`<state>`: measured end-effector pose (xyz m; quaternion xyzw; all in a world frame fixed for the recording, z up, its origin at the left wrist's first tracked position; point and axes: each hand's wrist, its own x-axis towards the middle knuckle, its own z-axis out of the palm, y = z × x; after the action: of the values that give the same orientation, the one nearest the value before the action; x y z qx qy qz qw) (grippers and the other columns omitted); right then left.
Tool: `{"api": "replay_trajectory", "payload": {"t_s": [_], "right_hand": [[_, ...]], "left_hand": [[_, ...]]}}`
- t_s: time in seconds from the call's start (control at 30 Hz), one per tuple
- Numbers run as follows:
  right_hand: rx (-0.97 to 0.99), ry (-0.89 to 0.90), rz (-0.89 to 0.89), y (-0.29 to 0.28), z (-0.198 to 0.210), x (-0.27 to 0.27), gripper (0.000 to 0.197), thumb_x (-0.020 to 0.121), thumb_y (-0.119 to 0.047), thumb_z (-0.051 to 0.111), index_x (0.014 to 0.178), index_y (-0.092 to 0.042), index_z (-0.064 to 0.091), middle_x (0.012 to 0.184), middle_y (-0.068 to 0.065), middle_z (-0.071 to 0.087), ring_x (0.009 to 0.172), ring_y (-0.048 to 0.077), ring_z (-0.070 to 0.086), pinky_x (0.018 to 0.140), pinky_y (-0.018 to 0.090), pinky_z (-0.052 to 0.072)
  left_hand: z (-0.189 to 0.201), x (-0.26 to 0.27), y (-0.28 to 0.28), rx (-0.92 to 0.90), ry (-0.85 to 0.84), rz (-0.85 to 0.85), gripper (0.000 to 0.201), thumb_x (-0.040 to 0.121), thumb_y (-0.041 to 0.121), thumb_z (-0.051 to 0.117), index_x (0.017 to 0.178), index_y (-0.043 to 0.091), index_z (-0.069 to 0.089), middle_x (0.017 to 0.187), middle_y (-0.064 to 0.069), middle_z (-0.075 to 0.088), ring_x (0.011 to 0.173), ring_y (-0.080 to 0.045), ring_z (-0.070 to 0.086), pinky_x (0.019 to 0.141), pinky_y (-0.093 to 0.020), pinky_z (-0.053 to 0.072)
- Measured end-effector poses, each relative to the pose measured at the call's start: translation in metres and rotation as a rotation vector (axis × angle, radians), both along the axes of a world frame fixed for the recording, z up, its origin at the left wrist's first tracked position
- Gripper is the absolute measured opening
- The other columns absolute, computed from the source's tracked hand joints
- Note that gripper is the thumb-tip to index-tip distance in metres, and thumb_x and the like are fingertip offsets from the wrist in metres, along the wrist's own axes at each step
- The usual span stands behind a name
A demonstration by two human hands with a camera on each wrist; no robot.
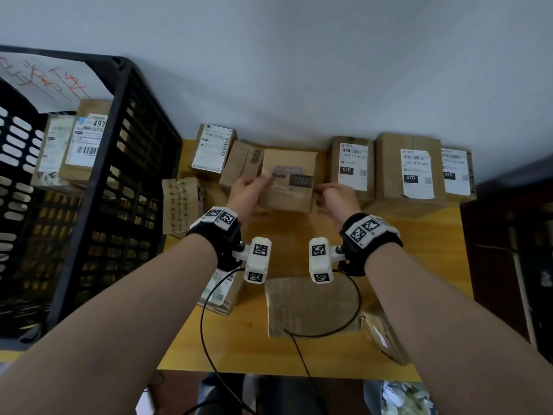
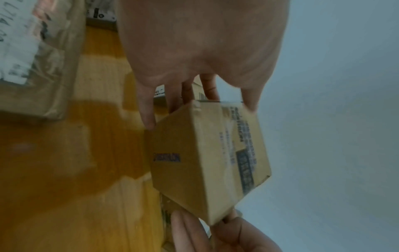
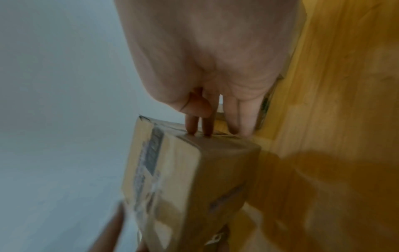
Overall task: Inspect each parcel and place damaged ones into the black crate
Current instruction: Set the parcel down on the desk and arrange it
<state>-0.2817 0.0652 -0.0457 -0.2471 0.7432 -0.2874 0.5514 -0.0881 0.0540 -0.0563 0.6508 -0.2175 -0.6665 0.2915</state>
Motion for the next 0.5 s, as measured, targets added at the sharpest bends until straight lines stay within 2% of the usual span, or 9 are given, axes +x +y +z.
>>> {"api": "replay_trajectory", "payload": {"t_s": [0.07, 0.13, 0.2, 0.27, 0.3, 0.33, 0.37, 0.43, 0.5], "right_hand": [[-0.017, 0.085, 0.060, 0.000, 0.007, 0.003, 0.034, 0.099, 0.000, 0.044, 0.109, -0.020, 0.070, 0.123, 0.004, 0.066, 0.108, 0.020, 0.062, 0.087, 0.035, 0.056], [-0.150, 0.233, 0.086, -0.004, 0.017, 0.004, 0.035, 0.101, -0.004, 0.047, 0.129, -0.016, 0.065, 0.131, 0.001, 0.063, 0.110, 0.011, 0.056, 0.090, 0.025, 0.047], [-0.303, 0.354, 0.175, -0.009, 0.026, 0.008, 0.033, 0.103, -0.011, 0.049, 0.130, -0.018, 0.067, 0.136, -0.002, 0.062, 0.111, 0.007, 0.054, 0.091, 0.022, 0.044], [-0.360, 0.442, 0.384, -0.013, 0.029, 0.016, 0.032, 0.103, -0.020, 0.050, 0.125, -0.023, 0.072, 0.137, -0.005, 0.065, 0.096, 0.008, 0.061, 0.087, 0.027, 0.054], [-0.355, 0.498, 0.510, -0.015, 0.028, 0.020, 0.033, 0.102, -0.025, 0.049, 0.125, -0.025, 0.073, 0.139, -0.006, 0.065, 0.091, 0.012, 0.066, 0.085, 0.032, 0.058], [-0.322, 0.556, 0.633, -0.016, 0.026, 0.023, 0.037, 0.099, -0.032, 0.047, 0.126, -0.028, 0.073, 0.141, -0.006, 0.065, 0.095, 0.018, 0.068, 0.089, 0.039, 0.060], [-0.261, 0.608, 0.737, -0.017, 0.023, 0.026, 0.046, 0.095, -0.039, 0.043, 0.131, -0.031, 0.070, 0.143, -0.007, 0.063, 0.108, 0.023, 0.067, 0.096, 0.045, 0.058], [-0.126, 0.662, 0.856, -0.020, 0.019, 0.029, 0.062, 0.087, -0.045, 0.036, 0.144, -0.038, 0.057, 0.149, -0.008, 0.058, 0.130, 0.029, 0.054, 0.108, 0.050, 0.050], [-0.057, 0.698, 0.884, -0.025, 0.020, 0.031, 0.068, 0.084, -0.047, 0.034, 0.149, -0.040, 0.050, 0.149, -0.005, 0.057, 0.131, 0.031, 0.051, 0.110, 0.049, 0.047]], "left_hand": [[-0.008, -0.001, 0.003, -0.001, -0.063, -0.024, 0.045, 0.092, 0.030, 0.077, 0.128, 0.016, 0.054, 0.128, -0.005, 0.061, 0.107, -0.021, 0.062, 0.088, -0.056, 0.061], [-0.011, -0.004, 0.001, 0.000, -0.091, -0.058, 0.049, 0.090, 0.030, 0.080, 0.130, 0.017, 0.055, 0.128, -0.004, 0.061, 0.104, -0.017, 0.061, 0.089, -0.055, 0.061], [-0.012, -0.007, -0.002, 0.007, -0.095, -0.069, 0.052, 0.090, 0.032, 0.080, 0.133, 0.018, 0.055, 0.126, -0.003, 0.062, 0.106, -0.018, 0.062, 0.091, -0.055, 0.060], [-0.011, -0.009, -0.006, 0.019, -0.107, -0.050, 0.053, 0.090, 0.034, 0.080, 0.133, 0.016, 0.056, 0.125, -0.004, 0.064, 0.109, -0.022, 0.063, 0.093, -0.055, 0.059], [-0.010, -0.011, -0.009, 0.023, -0.114, -0.040, 0.053, 0.090, 0.035, 0.080, 0.133, 0.016, 0.056, 0.125, -0.005, 0.065, 0.110, -0.023, 0.064, 0.092, -0.055, 0.059], [-0.010, -0.012, -0.011, 0.022, -0.122, -0.036, 0.054, 0.089, 0.036, 0.080, 0.134, 0.017, 0.056, 0.126, -0.006, 0.067, 0.110, -0.025, 0.066, 0.091, -0.055, 0.059], [-0.010, -0.013, -0.014, 0.019, -0.130, -0.042, 0.055, 0.089, 0.036, 0.080, 0.135, 0.018, 0.056, 0.126, -0.007, 0.068, 0.109, -0.026, 0.067, 0.091, -0.056, 0.060], [-0.010, -0.014, -0.020, 0.011, -0.147, -0.058, 0.056, 0.090, 0.037, 0.079, 0.138, 0.019, 0.056, 0.126, -0.007, 0.069, 0.108, -0.028, 0.069, 0.091, -0.056, 0.060], [-0.009, -0.014, -0.025, 0.009, -0.148, -0.078, 0.058, 0.090, 0.036, 0.080, 0.140, 0.019, 0.056, 0.127, -0.008, 0.068, 0.109, -0.028, 0.069, 0.091, -0.053, 0.061]]}}
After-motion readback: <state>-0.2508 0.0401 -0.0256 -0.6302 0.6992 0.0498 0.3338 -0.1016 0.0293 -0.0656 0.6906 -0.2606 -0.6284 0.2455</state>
